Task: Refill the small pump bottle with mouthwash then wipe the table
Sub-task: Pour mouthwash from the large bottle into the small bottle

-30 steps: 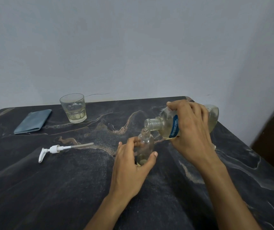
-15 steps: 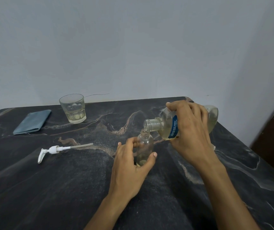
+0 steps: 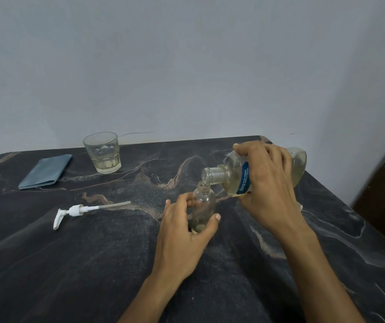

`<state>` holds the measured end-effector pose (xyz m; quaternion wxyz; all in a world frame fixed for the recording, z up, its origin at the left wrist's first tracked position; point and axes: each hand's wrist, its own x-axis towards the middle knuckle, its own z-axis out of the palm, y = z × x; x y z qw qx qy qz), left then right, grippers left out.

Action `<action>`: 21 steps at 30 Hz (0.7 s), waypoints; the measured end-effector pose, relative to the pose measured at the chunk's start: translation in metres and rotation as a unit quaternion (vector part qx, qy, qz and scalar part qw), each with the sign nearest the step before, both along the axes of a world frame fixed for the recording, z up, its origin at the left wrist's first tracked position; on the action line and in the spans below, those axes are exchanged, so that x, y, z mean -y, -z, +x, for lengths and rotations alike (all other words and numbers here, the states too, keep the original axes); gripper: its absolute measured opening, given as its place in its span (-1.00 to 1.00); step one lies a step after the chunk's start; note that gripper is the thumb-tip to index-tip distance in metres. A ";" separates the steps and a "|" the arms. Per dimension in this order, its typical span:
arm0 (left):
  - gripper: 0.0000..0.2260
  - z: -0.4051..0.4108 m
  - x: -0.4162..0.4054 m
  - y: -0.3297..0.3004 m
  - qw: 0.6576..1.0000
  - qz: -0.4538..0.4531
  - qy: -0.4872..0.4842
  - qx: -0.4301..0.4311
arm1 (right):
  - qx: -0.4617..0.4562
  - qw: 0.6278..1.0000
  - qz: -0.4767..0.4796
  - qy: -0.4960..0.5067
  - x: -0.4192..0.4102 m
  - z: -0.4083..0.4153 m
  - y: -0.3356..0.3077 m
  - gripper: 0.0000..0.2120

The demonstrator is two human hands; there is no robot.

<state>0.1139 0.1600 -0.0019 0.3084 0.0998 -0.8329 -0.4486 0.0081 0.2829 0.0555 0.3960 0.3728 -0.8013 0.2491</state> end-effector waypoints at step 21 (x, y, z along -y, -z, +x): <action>-0.65 0.000 0.000 0.002 1.000 0.013 0.003 -0.008 | 0.016 1.000 0.012 -0.002 -0.001 -0.001 0.000 -0.19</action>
